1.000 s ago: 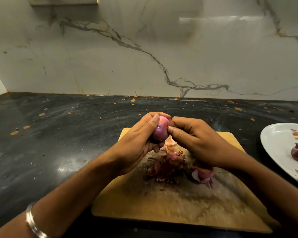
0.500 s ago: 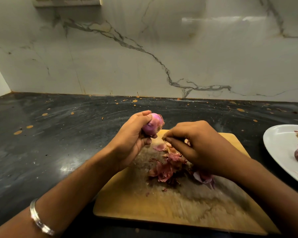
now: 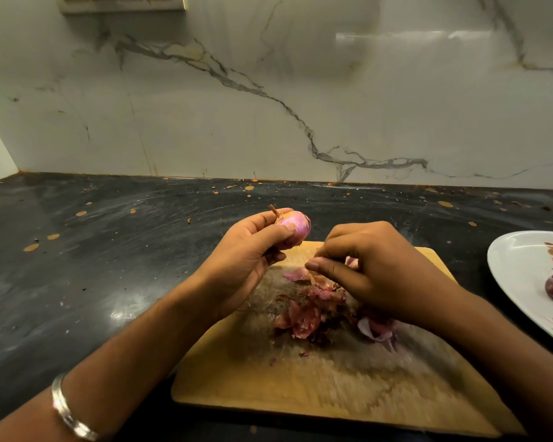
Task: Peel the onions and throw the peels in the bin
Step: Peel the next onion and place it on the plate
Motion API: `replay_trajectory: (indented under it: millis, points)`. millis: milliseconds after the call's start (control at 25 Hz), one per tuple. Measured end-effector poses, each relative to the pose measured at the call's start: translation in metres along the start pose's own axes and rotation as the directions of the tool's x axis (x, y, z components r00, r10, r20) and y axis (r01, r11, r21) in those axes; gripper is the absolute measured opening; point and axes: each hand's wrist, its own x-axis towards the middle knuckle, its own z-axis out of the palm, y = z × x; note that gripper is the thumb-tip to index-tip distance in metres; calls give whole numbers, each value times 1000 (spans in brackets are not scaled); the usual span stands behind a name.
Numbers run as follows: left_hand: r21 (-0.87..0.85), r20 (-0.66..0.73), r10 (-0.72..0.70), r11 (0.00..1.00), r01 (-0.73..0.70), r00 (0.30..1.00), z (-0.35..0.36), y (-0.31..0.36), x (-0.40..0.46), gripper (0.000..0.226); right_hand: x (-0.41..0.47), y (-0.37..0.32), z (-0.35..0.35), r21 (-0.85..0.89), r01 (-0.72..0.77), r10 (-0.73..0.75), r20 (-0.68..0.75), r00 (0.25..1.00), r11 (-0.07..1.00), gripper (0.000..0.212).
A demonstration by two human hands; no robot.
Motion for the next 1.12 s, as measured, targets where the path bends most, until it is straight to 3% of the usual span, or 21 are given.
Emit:
replay_trajectory:
  millis: [80, 280, 400, 480, 560, 760, 880, 1040, 1120]
  points:
    - [-31, 11, 12, 999, -12, 1000, 0, 2, -1, 39, 0, -2, 0, 0, -1, 1, 10, 1000, 1000, 9]
    - [-63, 57, 17, 998, -13, 998, 3, 4, -5, 64, 1, -1, 1, 15, -26, 27, -66, 997, 1000, 8]
    - [23, 40, 30, 999, -31, 999, 5, 4, -8, 65, 1, 0, 0, 94, -78, 98, -235, 967, 992, 6]
    - [138, 66, 63, 988, -72, 996, 6, 3, -10, 62, 0, -3, 0, 130, -97, 131, -290, 948, 987, 18]
    - [208, 110, 80, 973, -101, 991, 7, 2, -13, 60, 0, -4, 2, 96, -94, 116, -262, 958, 991, 27]
    - [187, 141, 74, 977, -100, 987, 12, 2, -14, 52, 2, 1, 2, -77, -36, 14, -266, 964, 996, 7]
    - [189, 143, 69, 977, -96, 987, 13, 3, -14, 40, 3, 3, 4, -200, -69, 42, -135, 990, 977, 7]
    - [297, 149, 45, 951, -88, 988, 11, 1, -14, 28, 2, 4, 3, -374, 8, 7, 38, 999, 928, 4]
    - [333, 161, 38, 939, -91, 986, 12, -1, -14, 26, 3, 0, 0, -395, 40, -23, 48, 999, 918, 20]
